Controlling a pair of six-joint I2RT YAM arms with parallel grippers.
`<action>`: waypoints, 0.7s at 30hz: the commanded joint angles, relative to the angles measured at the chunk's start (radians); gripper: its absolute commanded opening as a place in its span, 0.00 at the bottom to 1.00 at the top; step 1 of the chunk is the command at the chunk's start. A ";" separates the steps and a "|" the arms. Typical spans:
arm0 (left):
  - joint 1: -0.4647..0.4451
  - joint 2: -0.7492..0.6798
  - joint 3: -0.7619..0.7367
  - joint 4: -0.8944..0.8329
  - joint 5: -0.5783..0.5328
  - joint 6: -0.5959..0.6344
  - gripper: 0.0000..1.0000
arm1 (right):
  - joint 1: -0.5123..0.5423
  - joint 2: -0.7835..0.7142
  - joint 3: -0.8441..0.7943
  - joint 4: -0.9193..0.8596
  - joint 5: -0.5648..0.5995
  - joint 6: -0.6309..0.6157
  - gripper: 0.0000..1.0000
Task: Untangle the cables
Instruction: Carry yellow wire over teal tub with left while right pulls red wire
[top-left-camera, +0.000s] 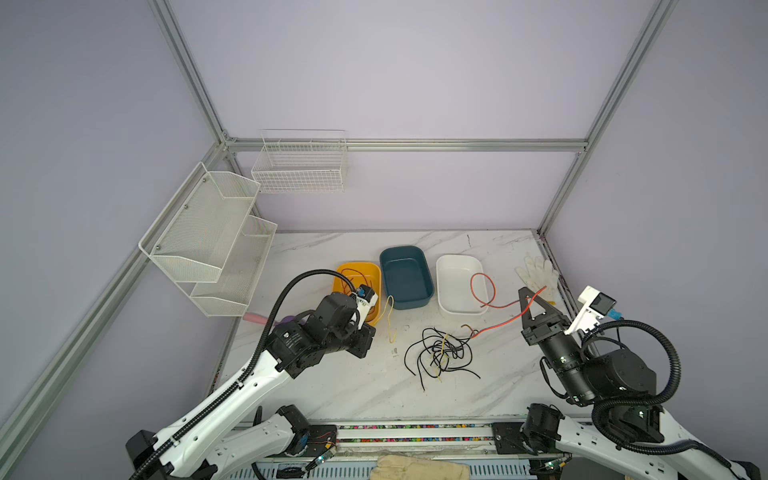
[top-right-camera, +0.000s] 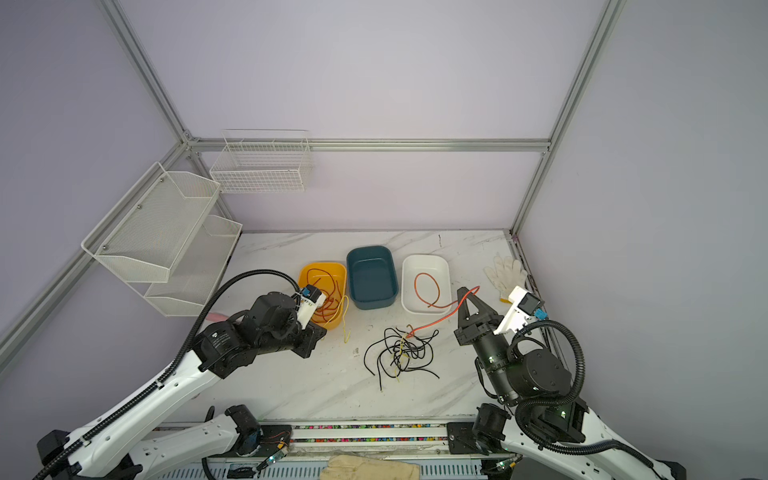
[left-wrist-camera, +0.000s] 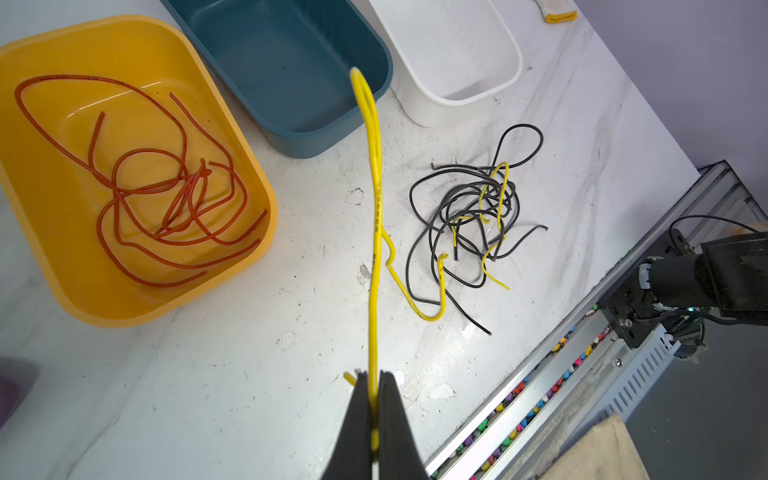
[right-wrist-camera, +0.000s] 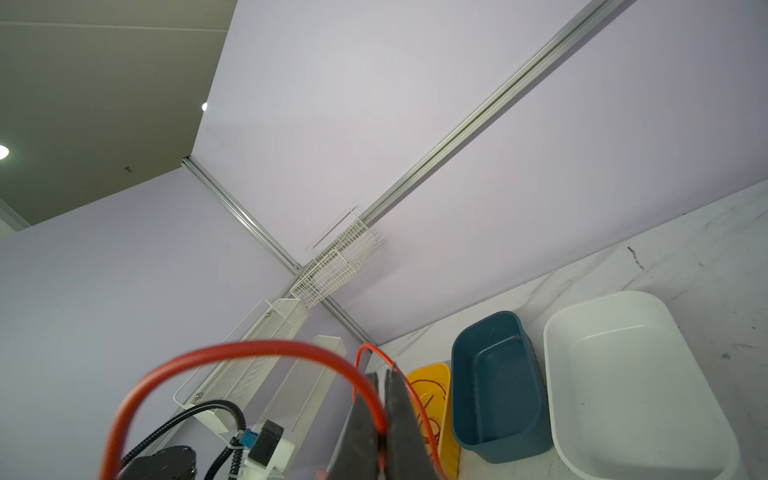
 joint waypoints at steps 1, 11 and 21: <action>0.041 0.063 0.145 0.110 0.067 0.047 0.00 | -0.004 -0.007 0.056 -0.054 0.002 -0.025 0.00; 0.110 0.353 0.357 0.151 0.091 0.070 0.00 | -0.004 -0.023 0.084 -0.100 -0.042 -0.028 0.00; 0.153 0.725 0.635 0.068 0.043 0.108 0.00 | -0.004 -0.040 0.119 -0.165 -0.085 -0.035 0.00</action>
